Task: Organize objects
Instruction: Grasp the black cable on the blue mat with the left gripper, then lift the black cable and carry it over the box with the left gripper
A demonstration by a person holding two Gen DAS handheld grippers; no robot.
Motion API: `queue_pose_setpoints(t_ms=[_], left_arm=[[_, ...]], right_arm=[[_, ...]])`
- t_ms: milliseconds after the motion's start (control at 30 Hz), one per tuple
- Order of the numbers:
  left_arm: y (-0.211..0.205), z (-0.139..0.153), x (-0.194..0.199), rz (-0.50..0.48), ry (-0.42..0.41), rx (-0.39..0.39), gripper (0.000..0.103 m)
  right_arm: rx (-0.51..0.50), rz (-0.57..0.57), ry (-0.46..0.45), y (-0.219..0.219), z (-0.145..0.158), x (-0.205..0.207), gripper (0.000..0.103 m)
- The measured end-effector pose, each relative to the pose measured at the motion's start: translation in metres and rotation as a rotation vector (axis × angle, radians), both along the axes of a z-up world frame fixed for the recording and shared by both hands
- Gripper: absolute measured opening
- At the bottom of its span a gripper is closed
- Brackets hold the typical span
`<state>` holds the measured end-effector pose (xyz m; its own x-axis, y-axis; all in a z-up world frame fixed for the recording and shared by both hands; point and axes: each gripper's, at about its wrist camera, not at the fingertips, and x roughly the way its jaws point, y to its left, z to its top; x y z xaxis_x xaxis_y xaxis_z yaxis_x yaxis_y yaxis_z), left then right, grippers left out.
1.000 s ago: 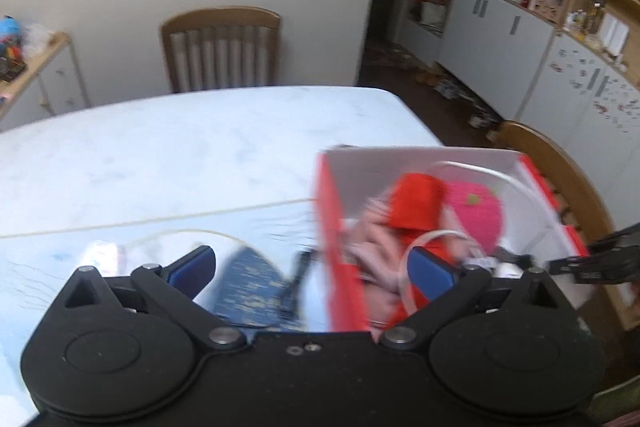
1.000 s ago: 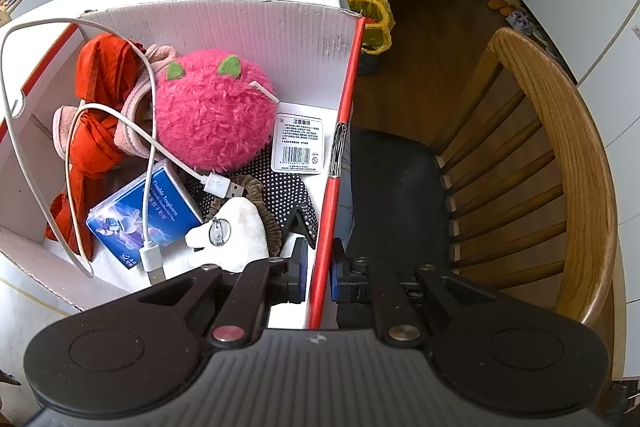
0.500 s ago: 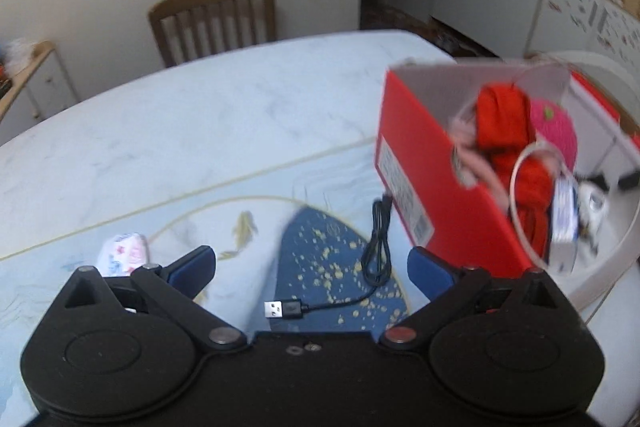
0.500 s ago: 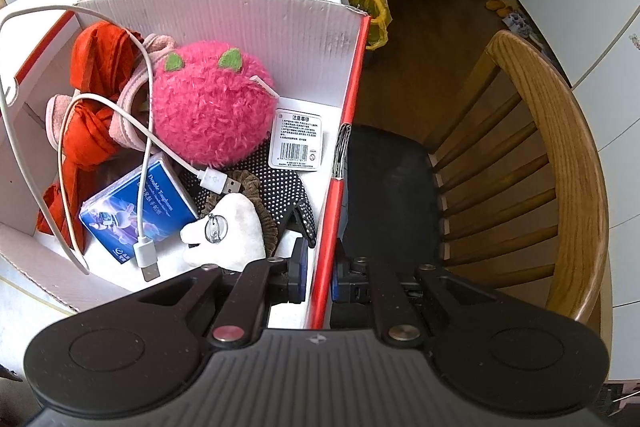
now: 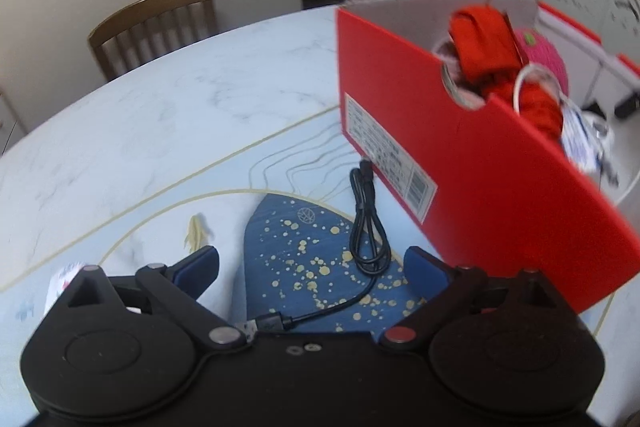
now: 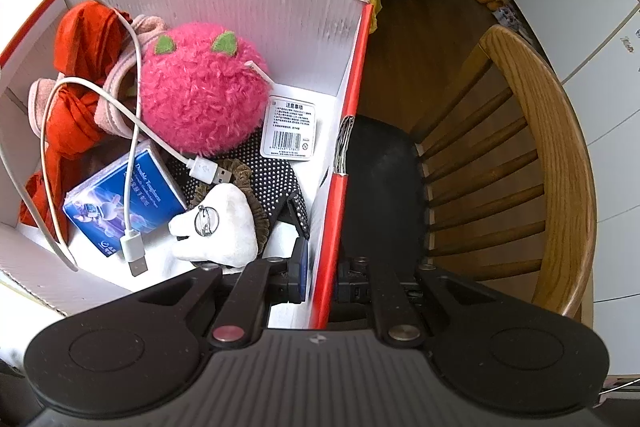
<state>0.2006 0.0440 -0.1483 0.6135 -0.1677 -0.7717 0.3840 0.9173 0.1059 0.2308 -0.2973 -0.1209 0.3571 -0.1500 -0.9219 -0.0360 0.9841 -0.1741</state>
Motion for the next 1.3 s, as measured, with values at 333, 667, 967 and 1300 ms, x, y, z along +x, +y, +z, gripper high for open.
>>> queue_pose_setpoints(t_ms=[333, 667, 967, 1300], left_arm=[[-0.003, -0.011, 0.022, -0.046, 0.006, -0.04, 0.081], [-0.001, -0.006, 0.052, 0.012, 0.048, -0.096, 0.046], [-0.001, -0.001, 0.062, 0.101, 0.105, -0.141, 0.009], [0.02, 0.027, 0.04, 0.248, 0.133, -0.2, 0.008]], right_arm=[[-0.022, -0.011, 0.02, 0.002, -0.003, 0.005, 0.012], [-0.029, -0.028, 0.031, 0.003, -0.006, 0.011, 0.012], [-0.027, -0.043, 0.028, 0.0, -0.008, 0.011, 0.013], [-0.014, -0.043, 0.005, -0.004, -0.009, 0.006, 0.011]])
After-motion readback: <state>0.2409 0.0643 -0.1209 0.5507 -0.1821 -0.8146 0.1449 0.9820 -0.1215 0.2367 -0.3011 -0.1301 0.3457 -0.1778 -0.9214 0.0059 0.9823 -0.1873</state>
